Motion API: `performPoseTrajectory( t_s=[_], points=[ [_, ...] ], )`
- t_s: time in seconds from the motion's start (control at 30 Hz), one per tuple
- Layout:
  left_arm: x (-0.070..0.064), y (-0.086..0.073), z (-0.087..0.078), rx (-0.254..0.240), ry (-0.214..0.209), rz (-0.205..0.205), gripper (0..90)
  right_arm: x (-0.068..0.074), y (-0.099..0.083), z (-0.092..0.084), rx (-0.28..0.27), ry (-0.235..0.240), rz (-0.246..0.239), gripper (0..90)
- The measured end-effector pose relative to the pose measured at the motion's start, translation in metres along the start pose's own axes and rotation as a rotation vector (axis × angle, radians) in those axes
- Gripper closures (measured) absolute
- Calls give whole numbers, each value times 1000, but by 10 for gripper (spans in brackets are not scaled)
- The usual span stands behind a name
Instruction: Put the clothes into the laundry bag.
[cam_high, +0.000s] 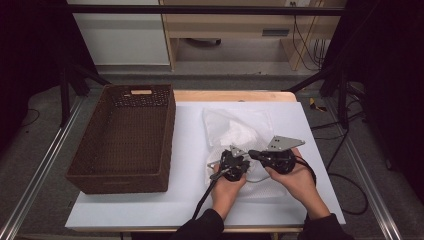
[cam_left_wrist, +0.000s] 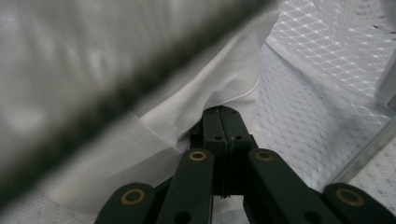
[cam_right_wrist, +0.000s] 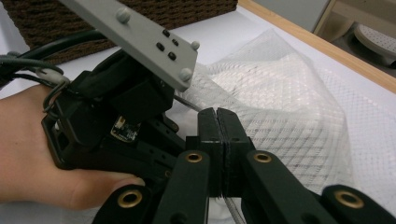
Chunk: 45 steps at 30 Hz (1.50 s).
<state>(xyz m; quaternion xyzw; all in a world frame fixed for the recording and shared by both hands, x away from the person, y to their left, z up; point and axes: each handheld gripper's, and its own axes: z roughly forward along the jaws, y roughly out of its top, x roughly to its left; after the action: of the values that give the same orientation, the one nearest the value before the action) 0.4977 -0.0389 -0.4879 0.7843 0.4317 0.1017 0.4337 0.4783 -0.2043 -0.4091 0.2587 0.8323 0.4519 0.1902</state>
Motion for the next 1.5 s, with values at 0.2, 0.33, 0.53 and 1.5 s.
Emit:
performPoseTrajectory(
  t_s=[0.2, 0.33, 0.53, 1.5],
  points=[
    [1, 2, 2, 4, 4, 2, 899, 1, -1, 2, 9, 0, -1, 899],
    [2, 4, 4, 4, 5, 0, 899, 2, -1, 3, 9, 2, -5, 899],
    [3, 6, 6, 1, 12, -5, 899, 2, -1, 3, 8, 2, -3, 899],
    [8, 13, 13, 0, 34, 2, 899, 1, -1, 3, 8, 11, -2, 899]
  ],
)
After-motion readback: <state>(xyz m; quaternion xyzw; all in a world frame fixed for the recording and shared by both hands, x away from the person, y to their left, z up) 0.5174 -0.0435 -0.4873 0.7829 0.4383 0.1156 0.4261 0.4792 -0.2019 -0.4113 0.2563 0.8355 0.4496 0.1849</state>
